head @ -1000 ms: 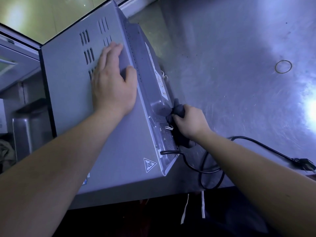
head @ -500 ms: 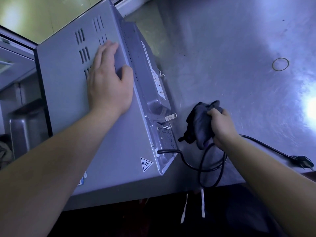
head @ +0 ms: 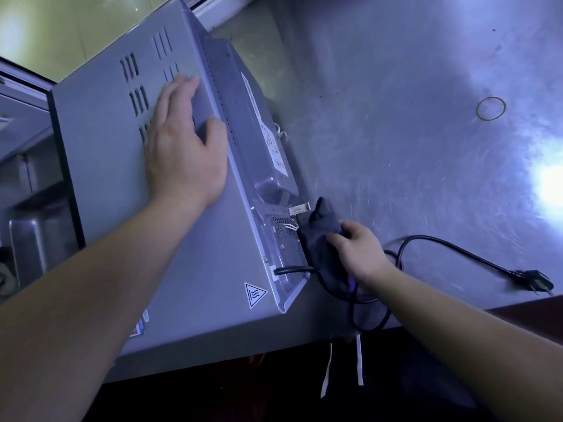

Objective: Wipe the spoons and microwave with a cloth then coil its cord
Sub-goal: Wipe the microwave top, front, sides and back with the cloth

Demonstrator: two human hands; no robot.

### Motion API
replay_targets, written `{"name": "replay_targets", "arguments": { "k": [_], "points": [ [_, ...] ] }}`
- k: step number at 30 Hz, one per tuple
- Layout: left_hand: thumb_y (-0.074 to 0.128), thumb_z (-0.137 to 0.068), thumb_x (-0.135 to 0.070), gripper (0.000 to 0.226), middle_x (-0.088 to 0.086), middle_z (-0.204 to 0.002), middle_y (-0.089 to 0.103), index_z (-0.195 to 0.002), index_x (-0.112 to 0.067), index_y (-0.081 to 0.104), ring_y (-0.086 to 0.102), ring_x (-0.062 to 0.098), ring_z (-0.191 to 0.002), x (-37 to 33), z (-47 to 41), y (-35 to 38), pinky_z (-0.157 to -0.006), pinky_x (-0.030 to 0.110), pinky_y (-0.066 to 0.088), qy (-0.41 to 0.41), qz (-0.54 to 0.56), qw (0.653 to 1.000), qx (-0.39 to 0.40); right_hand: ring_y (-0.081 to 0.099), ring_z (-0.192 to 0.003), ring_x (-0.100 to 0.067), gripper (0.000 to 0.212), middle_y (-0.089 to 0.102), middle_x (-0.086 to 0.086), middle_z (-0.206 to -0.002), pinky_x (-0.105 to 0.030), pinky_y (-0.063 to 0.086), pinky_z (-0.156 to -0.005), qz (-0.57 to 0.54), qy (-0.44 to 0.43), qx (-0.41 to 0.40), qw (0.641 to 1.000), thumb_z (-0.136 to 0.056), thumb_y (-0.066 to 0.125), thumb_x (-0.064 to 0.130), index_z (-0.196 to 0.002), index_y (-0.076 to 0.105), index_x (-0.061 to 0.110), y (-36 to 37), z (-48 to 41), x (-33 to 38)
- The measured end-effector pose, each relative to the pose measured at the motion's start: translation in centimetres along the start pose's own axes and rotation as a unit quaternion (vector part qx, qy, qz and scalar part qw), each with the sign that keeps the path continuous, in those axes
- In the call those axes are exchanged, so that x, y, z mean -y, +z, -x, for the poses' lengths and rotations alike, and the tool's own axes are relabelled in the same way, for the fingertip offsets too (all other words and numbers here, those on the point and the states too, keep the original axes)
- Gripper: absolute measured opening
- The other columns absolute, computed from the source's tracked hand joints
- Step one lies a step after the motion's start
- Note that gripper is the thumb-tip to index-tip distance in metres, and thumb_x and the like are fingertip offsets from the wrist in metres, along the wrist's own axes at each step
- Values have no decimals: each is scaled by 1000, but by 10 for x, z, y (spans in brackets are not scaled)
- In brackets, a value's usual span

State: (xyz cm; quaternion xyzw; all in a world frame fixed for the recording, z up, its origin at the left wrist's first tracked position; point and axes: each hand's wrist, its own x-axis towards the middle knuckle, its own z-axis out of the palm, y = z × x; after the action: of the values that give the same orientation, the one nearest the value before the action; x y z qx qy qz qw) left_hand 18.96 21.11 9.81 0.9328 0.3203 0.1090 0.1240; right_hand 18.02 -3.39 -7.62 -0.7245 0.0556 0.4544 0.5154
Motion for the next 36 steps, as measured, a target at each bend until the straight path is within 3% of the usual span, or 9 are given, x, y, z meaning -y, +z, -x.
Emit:
{"name": "replay_targets", "arguments": {
  "k": [3, 6, 10, 14, 19, 21, 27, 33, 36],
  "points": [
    [38, -92, -32, 62, -4, -161, 40, -152, -20, 46, 34, 11, -149, 0, 0, 0, -122, 27, 24, -1, 4, 1000, -1, 67, -96, -18, 13, 74, 7, -93, -33, 51, -87, 30, -18, -42, 999, -97, 59, 28, -100, 69, 20, 9, 4, -5],
    [38, -92, -33, 62, -4, -161, 40, -152, -21, 46, 34, 10, -149, -1, 0, 0, -123, 28, 25, -2, 1, 1000, -1, 60, -100, -19, 16, 70, -1, -103, -27, 44, -84, 69, -47, 68, 994, -101, 51, 28, -95, 65, 23, 30, 6, 5],
    [38, -93, -33, 61, -3, -161, 40, -153, -21, 46, 35, 11, -149, -2, 1, 0, -123, 29, 25, -3, -1, 1000, 1, 49, -72, -16, 26, 55, 7, -69, -20, 37, -61, 144, -72, 111, 981, -96, 55, 15, -70, 50, 19, 13, 12, 21],
    [38, -93, -33, 61, -3, -161, 40, -152, -21, 46, 34, 12, -149, -2, 1, -1, -123, 30, 26, -5, -2, 1000, 0, 51, -57, -1, 22, 59, 16, -59, -15, 42, -59, 120, -35, 198, 972, -95, 59, 14, -77, 67, 23, -24, 25, 36],
    [39, -93, -32, 60, -3, -161, 40, -152, -21, 46, 34, 12, -150, -3, 2, -2, -123, 31, 26, -3, -2, 1000, -1, 66, -80, -22, 17, 71, -1, -79, -39, 53, -78, 160, -104, 43, 981, -90, 57, 30, -93, 67, 17, -48, 20, 61],
    [39, -93, -32, 60, -3, -161, 40, -152, -21, 46, 34, 13, -150, -2, 1, -2, -124, 31, 25, -3, -3, 1000, 0, 65, -83, -24, 18, 71, -2, -82, -39, 52, -78, 183, -137, 12, 973, -92, 58, 32, -93, 68, 17, -45, 17, 75],
    [38, -93, -33, 61, -3, -161, 40, -152, -21, 46, 34, 13, -150, -2, 1, -2, -124, 33, 27, -1, -3, 1000, 1, 54, -80, -35, 20, 66, -19, -87, -32, 37, -67, 317, -143, 51, 936, -93, 51, 18, -74, 53, 11, 8, 1, 102],
    [38, -93, -33, 61, -3, -161, 40, -152, -20, 46, 34, 14, -150, -2, 1, -2, -124, 35, 27, -2, 1, 1000, 1, 64, -94, -33, 20, 68, -14, -88, -35, 53, -82, 316, -122, 132, 932, -92, 53, 19, -88, 69, 8, -4, -4, 121],
    [39, -93, -33, 61, -3, -161, 40, -151, -21, 47, 35, 14, -149, -3, 1, -2, -123, 35, 27, -2, 0, 1000, 1, 64, -90, -29, 14, 65, -6, -80, -34, 52, -81, 296, -158, 146, 931, -92, 55, 19, -81, 64, 16, -9, 5, 126]
  ]
}}
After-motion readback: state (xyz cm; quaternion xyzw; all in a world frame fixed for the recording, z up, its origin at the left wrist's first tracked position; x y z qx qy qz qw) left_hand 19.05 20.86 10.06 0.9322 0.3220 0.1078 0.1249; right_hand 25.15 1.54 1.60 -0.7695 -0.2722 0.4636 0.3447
